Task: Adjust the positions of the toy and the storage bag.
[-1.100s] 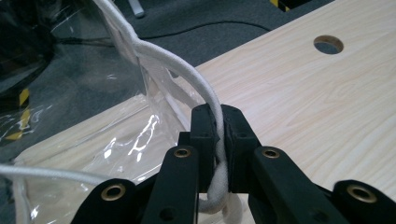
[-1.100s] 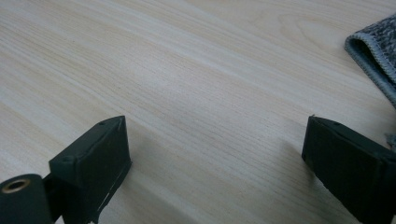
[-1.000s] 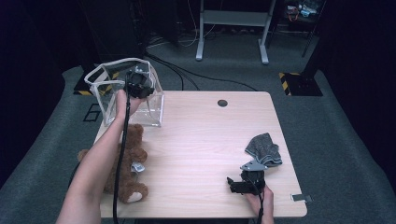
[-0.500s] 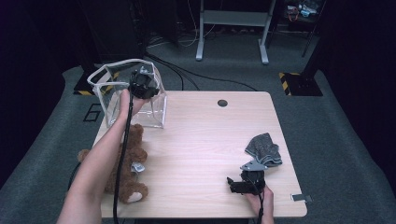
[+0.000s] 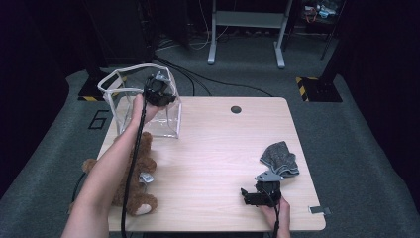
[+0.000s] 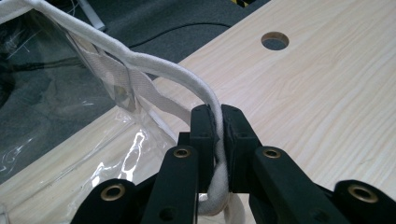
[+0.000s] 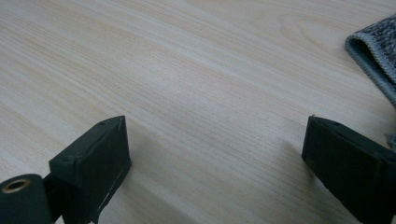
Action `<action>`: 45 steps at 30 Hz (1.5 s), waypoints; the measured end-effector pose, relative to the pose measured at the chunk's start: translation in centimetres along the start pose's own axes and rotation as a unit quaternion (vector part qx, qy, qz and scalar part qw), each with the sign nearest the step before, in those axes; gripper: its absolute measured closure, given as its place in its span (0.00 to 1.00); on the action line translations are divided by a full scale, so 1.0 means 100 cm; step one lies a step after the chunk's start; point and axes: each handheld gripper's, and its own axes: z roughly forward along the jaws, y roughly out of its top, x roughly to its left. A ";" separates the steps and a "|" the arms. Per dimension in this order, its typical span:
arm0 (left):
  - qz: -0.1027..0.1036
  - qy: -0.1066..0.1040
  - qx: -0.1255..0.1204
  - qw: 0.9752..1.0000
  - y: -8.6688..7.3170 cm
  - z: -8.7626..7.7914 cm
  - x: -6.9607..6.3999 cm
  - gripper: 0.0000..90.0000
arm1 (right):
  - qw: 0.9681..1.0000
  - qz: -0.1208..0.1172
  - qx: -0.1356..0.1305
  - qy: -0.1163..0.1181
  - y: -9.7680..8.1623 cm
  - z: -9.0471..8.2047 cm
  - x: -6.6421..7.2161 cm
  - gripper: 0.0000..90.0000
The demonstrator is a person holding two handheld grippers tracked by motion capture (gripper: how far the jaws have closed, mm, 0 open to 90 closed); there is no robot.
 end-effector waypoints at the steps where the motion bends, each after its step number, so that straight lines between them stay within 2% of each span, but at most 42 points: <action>1: 0.000 -0.004 -0.002 1.000 0.001 0.001 -0.001 0.93 | 1.000 0.000 0.000 0.000 0.000 0.000 0.000 0.08; 13: 0.023 -0.024 -0.006 0.999 0.009 0.007 -0.017 0.93 | 1.000 0.001 0.000 0.000 0.000 0.000 0.000 0.08; 14: 0.031 -0.029 -0.004 0.999 0.011 0.008 -0.019 0.93 | 1.000 0.001 0.000 0.000 0.000 0.000 0.000 0.08; 19: 0.032 -0.043 -0.006 0.999 0.014 0.011 -0.025 0.93 | 1.000 0.006 -0.002 -0.002 0.000 0.000 0.001 0.08; 23: 0.040 -0.057 -0.011 0.998 0.016 0.012 -0.030 0.93 | 1.000 0.007 -0.002 -0.002 0.000 0.000 0.001 0.08; 24: 0.042 -0.065 -0.013 0.997 0.017 0.013 -0.033 0.93 | 1.000 0.007 -0.002 -0.002 0.000 0.000 0.001 0.08; 28: 0.048 -0.075 -0.015 0.996 0.018 0.013 -0.037 0.92 | 1.000 0.007 -0.002 -0.002 0.000 0.000 0.001 0.08; 30: 0.058 -0.082 -0.018 0.995 0.019 0.014 -0.040 0.92 | 1.000 0.007 -0.002 -0.002 0.000 0.000 0.001 0.08; 42: 0.071 -0.112 -0.028 0.991 0.025 0.017 -0.057 0.92 | 1.000 0.008 -0.002 -0.002 0.000 0.000 0.001 0.08; 45: 0.069 -0.119 -0.028 0.990 0.025 0.017 -0.059 0.86 | 1.000 0.008 -0.002 -0.002 0.000 0.000 0.001 0.08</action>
